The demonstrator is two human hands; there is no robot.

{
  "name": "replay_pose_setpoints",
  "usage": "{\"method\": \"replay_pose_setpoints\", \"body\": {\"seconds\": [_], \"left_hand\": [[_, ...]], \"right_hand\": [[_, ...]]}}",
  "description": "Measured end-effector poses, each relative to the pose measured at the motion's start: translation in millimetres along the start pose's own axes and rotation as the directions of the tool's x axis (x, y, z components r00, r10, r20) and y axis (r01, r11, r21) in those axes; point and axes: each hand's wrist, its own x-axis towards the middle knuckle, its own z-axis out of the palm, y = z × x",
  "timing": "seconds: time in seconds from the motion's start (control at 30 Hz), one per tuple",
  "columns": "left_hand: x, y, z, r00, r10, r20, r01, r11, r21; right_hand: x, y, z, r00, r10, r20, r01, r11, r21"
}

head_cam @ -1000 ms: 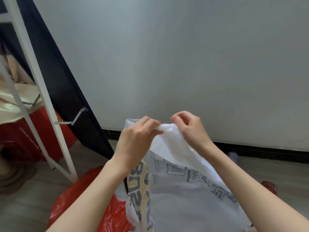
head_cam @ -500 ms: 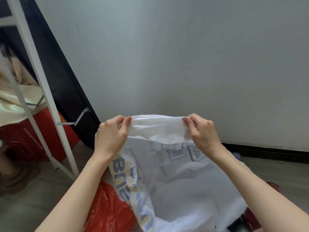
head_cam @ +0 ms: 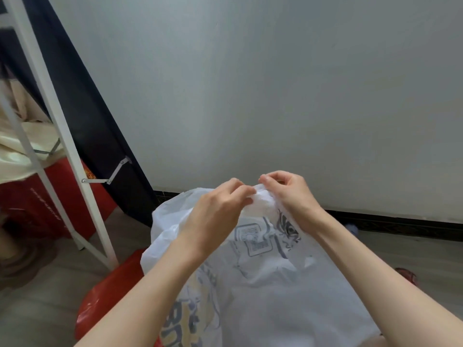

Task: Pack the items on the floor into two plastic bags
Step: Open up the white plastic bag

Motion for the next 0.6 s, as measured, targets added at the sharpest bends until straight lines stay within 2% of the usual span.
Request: {"method": "replay_pose_setpoints", "body": {"seconds": [0.07,0.13,0.23,0.3,0.37,0.43,0.47,0.53,0.6], "left_hand": [[0.2,-6.0,-3.4,0.992,-0.116,-0.043,0.119,0.991,0.069],[-0.3,-13.1,-9.0,0.957,-0.273,-0.1,0.285,0.951,0.122],[-1.5,-19.8,-18.9,0.888,-0.436,-0.147,0.455,0.879,0.141],[-0.1,-21.6,-24.5,0.839,-0.513,-0.182,0.537,0.835,0.121],[0.3,-22.5,-28.0,0.791,-0.575,-0.209,0.6,0.796,0.078],[0.2,-25.3,-32.4,0.747,-0.628,-0.218,0.648,0.761,0.029],[0.2,-26.6,-35.4,0.73,-0.649,-0.213,0.662,0.75,-0.014],[0.6,-29.2,-40.2,0.728,-0.659,-0.187,0.65,0.751,-0.117],[0.4,-29.2,-45.2,0.765,-0.63,-0.136,0.602,0.773,-0.199]], "right_hand": [[2.3,4.1,-2.9,0.975,-0.178,-0.135,0.146,0.964,-0.22],[-1.2,5.8,-2.8,0.879,-0.445,-0.173,0.338,0.836,-0.432],[-7.0,8.7,-1.0,0.693,-0.72,-0.05,0.499,0.528,-0.688],[-9.9,10.6,3.3,0.612,-0.788,0.069,0.548,0.36,-0.755],[-12.6,14.7,12.1,0.565,-0.811,0.152,0.576,0.256,-0.776],[-13.1,21.6,21.9,0.552,-0.812,0.191,0.557,0.188,-0.809],[-12.0,25.9,25.5,0.569,-0.797,0.204,0.527,0.162,-0.834],[-7.1,31.4,25.9,0.66,-0.724,0.201,0.438,0.154,-0.886],[-0.8,33.2,19.6,0.735,-0.662,0.146,0.357,0.195,-0.914]]}}
